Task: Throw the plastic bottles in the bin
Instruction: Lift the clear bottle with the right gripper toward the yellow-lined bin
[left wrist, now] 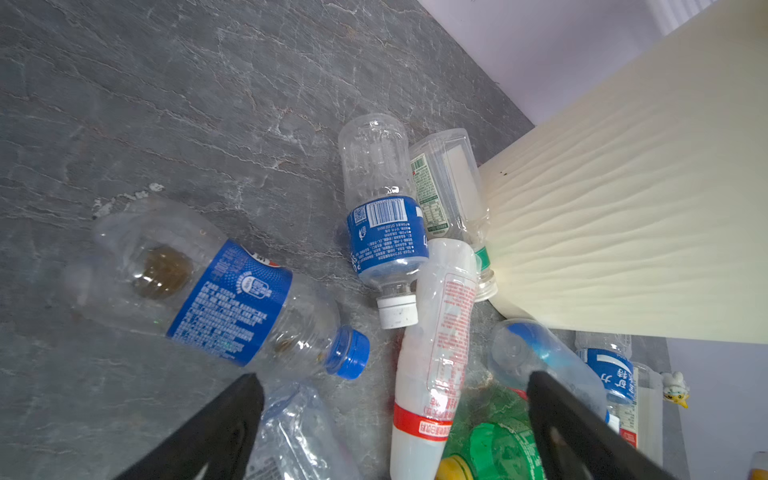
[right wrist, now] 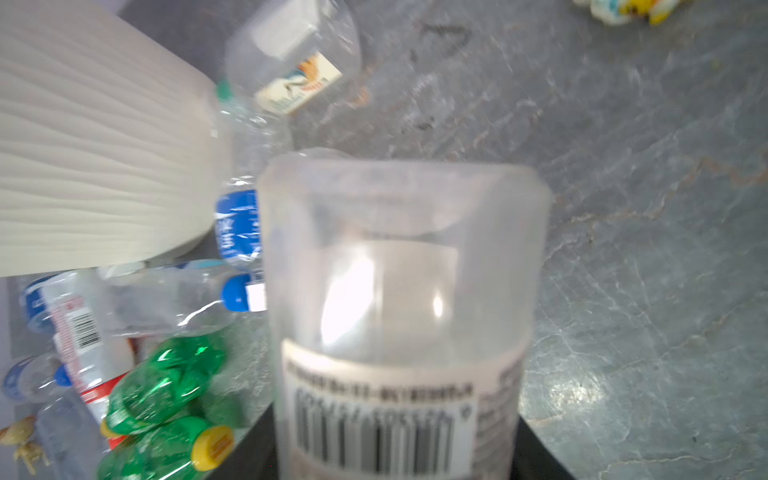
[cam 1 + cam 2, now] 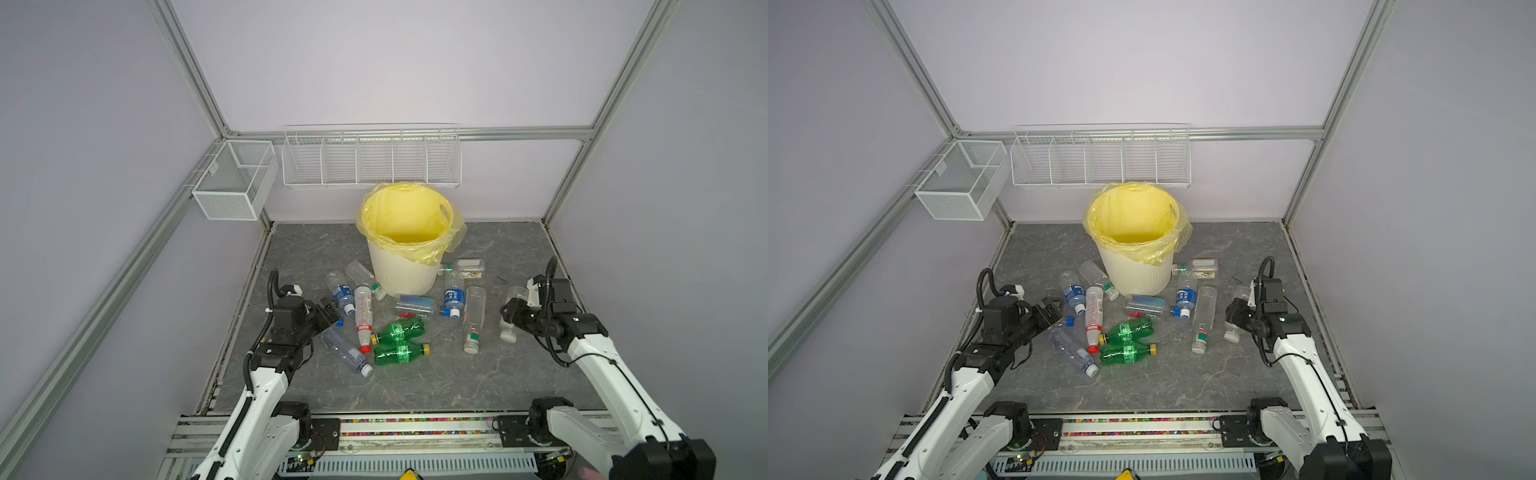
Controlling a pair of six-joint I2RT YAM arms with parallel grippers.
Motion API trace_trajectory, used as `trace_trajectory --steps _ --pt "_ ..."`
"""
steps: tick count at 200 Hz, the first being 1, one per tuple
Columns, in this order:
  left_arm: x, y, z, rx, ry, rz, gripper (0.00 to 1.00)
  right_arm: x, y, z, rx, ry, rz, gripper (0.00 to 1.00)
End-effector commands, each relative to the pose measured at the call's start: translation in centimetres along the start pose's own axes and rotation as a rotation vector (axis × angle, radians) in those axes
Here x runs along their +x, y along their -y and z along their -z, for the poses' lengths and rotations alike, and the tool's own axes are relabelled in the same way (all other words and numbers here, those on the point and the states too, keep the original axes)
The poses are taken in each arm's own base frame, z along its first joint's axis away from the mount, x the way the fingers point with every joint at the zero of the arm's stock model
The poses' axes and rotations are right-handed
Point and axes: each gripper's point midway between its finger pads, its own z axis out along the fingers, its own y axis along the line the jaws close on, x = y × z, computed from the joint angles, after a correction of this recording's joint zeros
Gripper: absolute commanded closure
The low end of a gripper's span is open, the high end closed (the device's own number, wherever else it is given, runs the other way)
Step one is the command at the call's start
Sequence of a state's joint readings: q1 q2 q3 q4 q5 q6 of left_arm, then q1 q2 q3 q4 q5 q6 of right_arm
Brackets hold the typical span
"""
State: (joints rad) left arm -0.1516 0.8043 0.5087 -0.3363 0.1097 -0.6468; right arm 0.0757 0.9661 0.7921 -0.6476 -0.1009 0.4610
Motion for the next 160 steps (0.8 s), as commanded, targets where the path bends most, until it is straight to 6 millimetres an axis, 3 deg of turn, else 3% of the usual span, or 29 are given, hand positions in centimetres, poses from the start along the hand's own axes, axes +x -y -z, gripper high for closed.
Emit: trace_trajectory --steps 1,115,160 --pt "-0.7 0.4 0.5 -0.013 0.007 0.010 0.01 -0.1 -2.0 2.2 -0.083 -0.002 0.068 0.45" --pt "-0.6 0.1 -0.5 -0.037 -0.019 -0.009 0.01 -6.5 -10.6 9.0 -0.413 0.206 0.110 0.53" --pt "-0.7 0.3 -1.0 -0.029 -0.018 0.032 0.01 -8.9 -14.0 14.4 -0.564 0.393 0.187 0.53"
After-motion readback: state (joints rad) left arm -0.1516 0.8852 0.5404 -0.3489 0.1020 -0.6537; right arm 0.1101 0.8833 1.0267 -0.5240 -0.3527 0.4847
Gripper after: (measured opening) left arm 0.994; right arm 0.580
